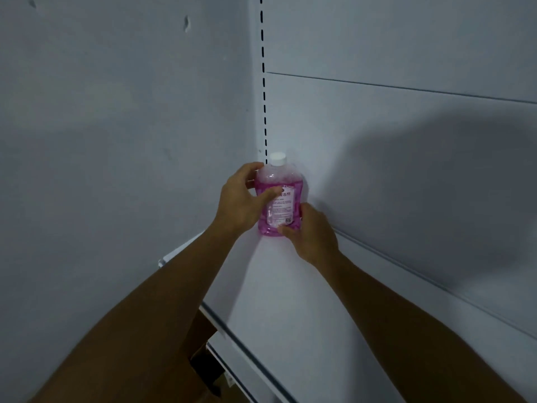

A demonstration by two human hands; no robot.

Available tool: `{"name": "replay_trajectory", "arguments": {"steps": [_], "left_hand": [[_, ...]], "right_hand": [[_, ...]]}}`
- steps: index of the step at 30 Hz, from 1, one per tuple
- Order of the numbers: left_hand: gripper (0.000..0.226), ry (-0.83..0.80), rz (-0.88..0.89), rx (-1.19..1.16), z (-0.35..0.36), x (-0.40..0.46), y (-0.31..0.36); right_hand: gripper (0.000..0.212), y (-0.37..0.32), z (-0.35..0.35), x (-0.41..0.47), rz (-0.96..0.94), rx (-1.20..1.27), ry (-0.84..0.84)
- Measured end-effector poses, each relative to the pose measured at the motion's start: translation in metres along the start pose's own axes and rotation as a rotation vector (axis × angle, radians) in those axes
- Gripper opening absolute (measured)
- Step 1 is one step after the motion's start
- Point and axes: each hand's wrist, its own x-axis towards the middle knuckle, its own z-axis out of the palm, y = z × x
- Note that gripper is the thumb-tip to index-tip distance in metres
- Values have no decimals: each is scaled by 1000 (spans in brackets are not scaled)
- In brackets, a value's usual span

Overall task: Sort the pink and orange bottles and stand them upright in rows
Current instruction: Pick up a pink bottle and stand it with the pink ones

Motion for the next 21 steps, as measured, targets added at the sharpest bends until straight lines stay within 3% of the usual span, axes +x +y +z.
{"name": "replay_trajectory", "arguments": {"steps": [10,16,21], "left_hand": [[62,-34,36,8,11,26,-20],[86,43,76,102,5,9,-6],[69,135,195,165,8,-30,35]], "right_hand": [[54,4,12,19,68,1,13],[65,14,-29,-18,78,-147,-9],[62,23,-85,-76,56,-356,0]]}}
